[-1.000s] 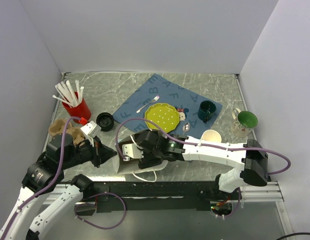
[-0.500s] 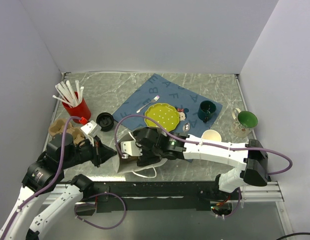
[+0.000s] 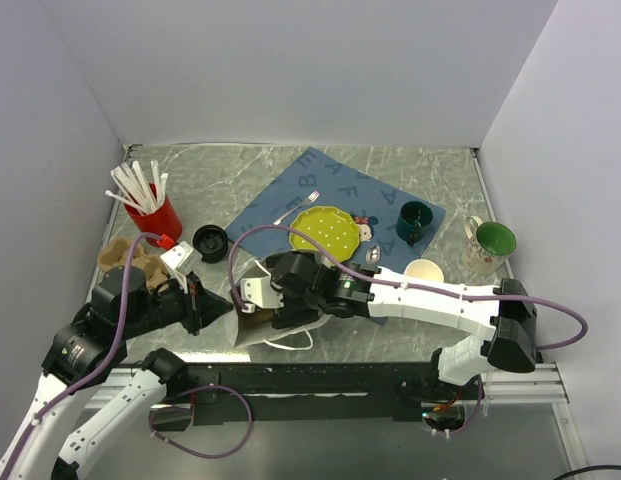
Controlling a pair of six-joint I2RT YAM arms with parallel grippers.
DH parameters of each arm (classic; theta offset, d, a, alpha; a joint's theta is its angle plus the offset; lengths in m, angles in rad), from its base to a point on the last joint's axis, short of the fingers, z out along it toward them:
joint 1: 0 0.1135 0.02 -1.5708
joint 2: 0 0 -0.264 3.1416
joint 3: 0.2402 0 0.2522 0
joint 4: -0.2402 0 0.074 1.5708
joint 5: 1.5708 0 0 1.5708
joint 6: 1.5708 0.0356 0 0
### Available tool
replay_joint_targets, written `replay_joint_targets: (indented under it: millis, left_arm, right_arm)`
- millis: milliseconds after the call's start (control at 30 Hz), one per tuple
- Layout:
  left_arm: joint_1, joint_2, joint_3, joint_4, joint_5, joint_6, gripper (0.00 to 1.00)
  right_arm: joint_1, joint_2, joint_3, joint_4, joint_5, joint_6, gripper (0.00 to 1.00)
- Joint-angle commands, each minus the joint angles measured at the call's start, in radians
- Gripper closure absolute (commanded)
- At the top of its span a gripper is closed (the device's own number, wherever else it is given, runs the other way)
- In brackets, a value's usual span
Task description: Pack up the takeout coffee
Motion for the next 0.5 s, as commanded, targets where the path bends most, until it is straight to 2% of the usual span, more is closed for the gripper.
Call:
replay_joint_targets:
  millis: [0,467]
  left_arm:
    - [-0.005,0.006,0.04,-0.001,0.0,-0.011,0.99]
    - [-0.005,-0.004,0.06,-0.037,-0.026,-0.038,0.99]
  right_arm:
    - [-0.01,-0.042,0.057,0.015,0.022,0.022,0.0]
    - [-0.009,-0.054,0.099,0.0,0.004,0.04,0.02]
